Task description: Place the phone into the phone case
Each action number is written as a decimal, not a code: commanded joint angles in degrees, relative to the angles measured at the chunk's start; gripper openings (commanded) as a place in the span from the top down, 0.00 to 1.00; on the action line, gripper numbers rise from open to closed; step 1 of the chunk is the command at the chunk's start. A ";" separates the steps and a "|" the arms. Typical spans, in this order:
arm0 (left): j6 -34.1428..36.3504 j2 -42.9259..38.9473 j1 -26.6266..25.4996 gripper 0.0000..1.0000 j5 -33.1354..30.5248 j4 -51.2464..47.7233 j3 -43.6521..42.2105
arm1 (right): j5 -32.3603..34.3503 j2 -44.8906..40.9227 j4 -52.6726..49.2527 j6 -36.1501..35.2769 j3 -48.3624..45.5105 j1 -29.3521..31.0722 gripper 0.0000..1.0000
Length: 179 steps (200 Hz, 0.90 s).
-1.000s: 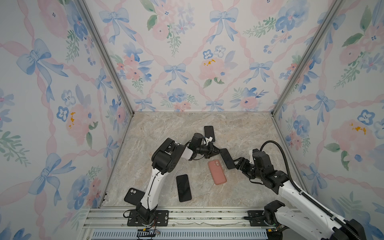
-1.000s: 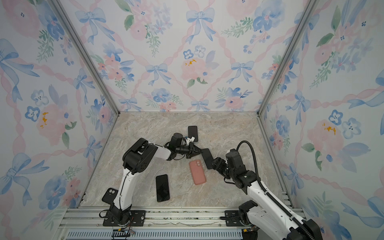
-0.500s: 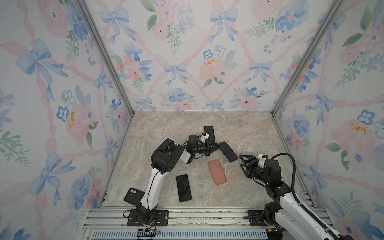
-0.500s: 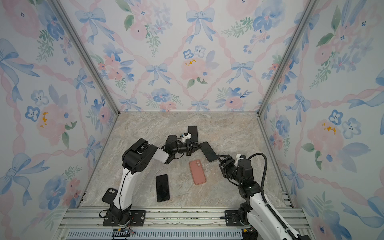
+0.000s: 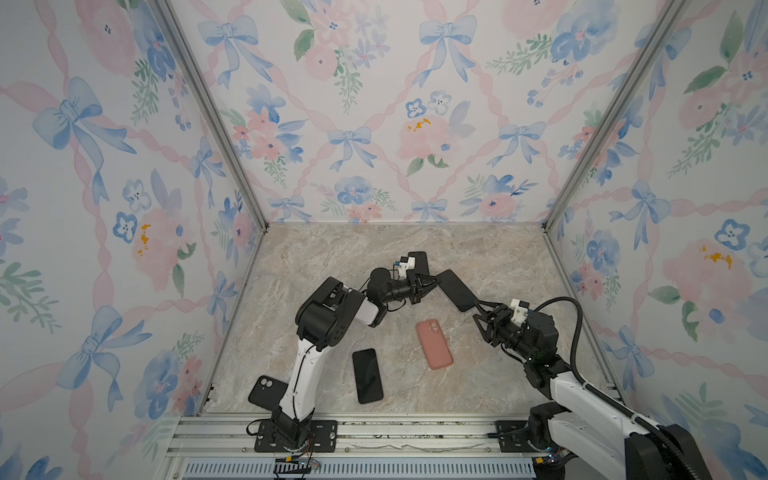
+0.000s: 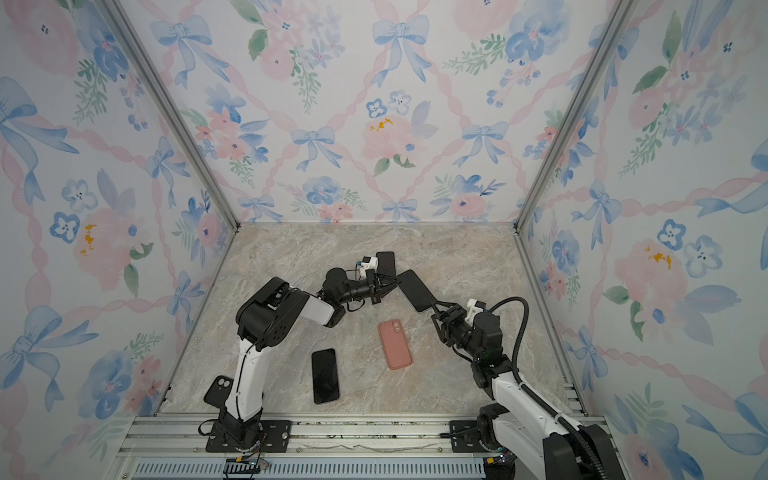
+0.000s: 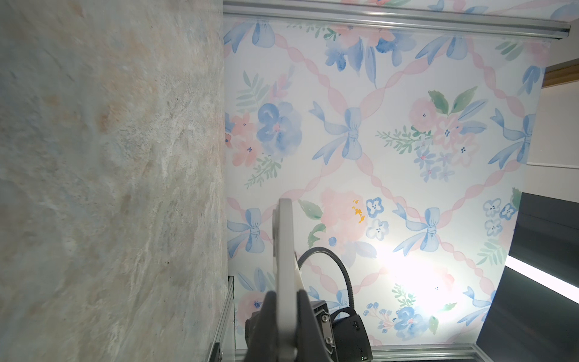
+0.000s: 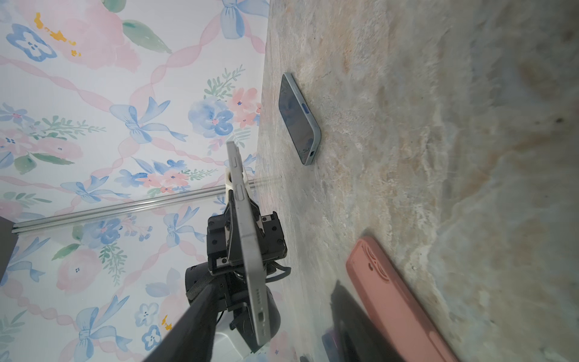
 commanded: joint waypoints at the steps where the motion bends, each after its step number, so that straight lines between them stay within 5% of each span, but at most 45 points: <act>1: -1.20 -3.41 0.54 0.96 -0.58 4.74 -0.75 | -1.28 1.05 5.67 0.06 0.65 -0.49 0.46; 179: -3.27 -3.90 0.61 0.96 -1.14 7.58 -2.50 | -0.50 6.82 11.84 -0.26 2.39 2.76 0.81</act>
